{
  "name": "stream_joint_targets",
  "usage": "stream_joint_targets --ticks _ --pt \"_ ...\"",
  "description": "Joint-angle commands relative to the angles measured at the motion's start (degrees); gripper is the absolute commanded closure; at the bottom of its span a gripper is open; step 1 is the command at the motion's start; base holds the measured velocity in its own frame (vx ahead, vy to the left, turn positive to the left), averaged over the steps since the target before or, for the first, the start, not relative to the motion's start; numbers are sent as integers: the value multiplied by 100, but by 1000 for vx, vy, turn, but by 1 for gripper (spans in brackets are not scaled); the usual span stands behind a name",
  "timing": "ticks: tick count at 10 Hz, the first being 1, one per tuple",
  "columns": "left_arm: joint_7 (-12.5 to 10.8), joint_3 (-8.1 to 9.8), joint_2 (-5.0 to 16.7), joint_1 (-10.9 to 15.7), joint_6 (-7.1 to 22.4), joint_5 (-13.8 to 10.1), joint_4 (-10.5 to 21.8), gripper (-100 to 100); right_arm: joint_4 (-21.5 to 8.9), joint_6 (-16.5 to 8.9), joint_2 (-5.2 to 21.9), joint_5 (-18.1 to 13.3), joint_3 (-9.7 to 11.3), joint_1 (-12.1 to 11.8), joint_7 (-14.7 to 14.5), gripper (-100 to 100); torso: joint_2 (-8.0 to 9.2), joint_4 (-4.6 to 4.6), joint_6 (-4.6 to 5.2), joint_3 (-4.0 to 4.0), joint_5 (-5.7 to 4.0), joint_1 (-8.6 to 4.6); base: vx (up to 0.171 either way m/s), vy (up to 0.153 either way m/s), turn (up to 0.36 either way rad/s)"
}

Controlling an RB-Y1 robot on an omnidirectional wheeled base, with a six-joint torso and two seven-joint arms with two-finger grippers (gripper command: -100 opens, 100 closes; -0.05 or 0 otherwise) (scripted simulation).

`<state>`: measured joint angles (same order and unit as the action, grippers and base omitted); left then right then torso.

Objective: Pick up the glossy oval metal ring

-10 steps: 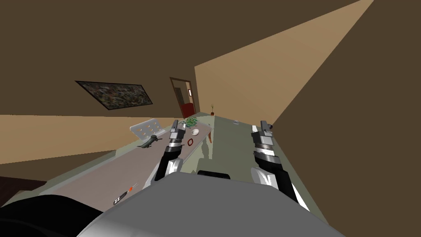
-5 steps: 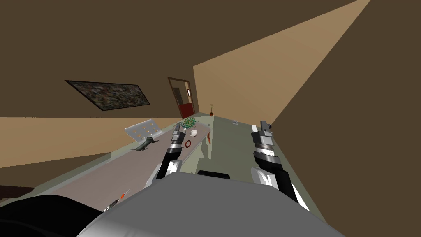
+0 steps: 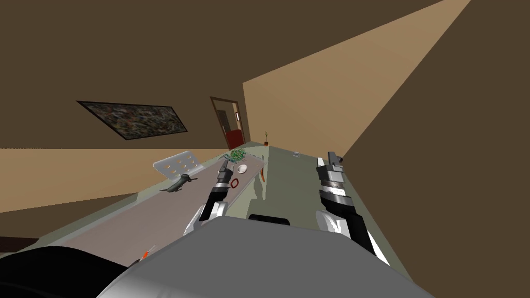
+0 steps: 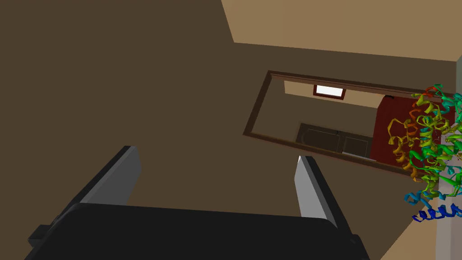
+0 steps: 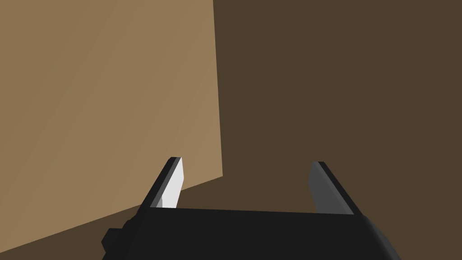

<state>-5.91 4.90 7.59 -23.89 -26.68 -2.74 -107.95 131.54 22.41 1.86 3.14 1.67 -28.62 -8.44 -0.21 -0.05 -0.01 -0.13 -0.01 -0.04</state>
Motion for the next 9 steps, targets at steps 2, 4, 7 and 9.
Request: stream_joint_targets --ticks 2,4,7,9 --pt "-6 40 -9 35 69 -22 318 -100 0 0 0 0 0 0 0 0 -4 -1 -1 -2 0 0 61 -13 20" --pt "-53 140 21 144 136 -87 758 -100 0 0 0 0 0 0 0 0 -1 0 0 0 0 1 65 -12 28" --pt "-105 239 37 257 208 -160 1288 -100 0 0 0 0 0 0 0 0 -3 -1 1 -2 0 -1 66 -12 27" --pt "-160 336 37 373 281 -239 1770 -100 0 0 0 0 0 0 0 0 -7 -1 -1 -4 1 3 86 -7 55"
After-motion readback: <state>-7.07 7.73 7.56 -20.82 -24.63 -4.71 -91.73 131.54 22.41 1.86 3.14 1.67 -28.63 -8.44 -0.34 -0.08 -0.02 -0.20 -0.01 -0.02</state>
